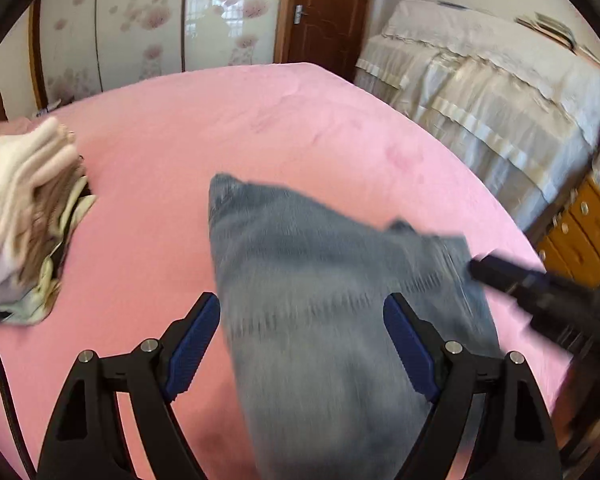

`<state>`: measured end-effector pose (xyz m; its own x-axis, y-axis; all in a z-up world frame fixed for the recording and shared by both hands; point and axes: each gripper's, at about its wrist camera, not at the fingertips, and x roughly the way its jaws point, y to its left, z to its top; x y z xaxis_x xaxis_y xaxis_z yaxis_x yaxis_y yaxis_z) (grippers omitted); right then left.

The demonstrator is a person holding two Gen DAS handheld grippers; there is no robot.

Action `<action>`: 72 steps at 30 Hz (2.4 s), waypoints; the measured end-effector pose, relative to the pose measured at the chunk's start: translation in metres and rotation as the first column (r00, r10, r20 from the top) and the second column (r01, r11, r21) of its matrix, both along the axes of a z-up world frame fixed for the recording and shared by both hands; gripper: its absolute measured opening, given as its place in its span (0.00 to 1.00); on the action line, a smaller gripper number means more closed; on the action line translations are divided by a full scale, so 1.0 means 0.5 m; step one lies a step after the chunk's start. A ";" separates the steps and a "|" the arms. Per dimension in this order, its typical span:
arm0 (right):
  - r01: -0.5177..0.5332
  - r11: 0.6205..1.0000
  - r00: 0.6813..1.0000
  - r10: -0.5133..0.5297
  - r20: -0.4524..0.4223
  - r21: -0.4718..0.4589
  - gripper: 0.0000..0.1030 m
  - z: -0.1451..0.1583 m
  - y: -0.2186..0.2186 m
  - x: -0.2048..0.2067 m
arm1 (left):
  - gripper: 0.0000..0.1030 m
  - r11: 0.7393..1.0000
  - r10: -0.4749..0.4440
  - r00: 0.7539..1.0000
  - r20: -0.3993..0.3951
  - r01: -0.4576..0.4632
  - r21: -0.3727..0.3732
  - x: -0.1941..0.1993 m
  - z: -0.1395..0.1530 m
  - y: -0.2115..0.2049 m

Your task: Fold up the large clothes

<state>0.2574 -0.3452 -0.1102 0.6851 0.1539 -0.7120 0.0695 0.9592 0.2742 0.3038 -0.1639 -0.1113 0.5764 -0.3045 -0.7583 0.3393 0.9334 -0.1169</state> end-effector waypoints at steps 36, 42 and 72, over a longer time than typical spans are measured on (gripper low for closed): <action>0.099 0.994 0.995 -0.100 0.018 0.053 0.54 0.139 -0.165 -0.133 | 0.87 0.993 0.045 0.997 -0.059 -0.038 0.112 0.005 0.105 0.043; 0.051 0.996 0.996 -0.056 0.074 0.069 0.65 0.213 -0.162 -0.216 | 0.90 0.998 -0.044 0.999 0.007 0.043 0.054 -0.116 0.203 0.060; -0.043 0.906 0.954 0.162 -0.252 0.422 0.75 -0.260 -0.219 -0.065 | 0.92 0.970 -0.136 0.897 -0.421 0.035 -0.240 -0.013 -0.246 0.063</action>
<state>0.2247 -0.4549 -0.2404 0.4361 0.5293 -0.7278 0.1063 0.7728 0.6257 0.2975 -0.1325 -0.2343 0.1723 -0.5261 -0.8328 0.2851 0.8359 -0.4690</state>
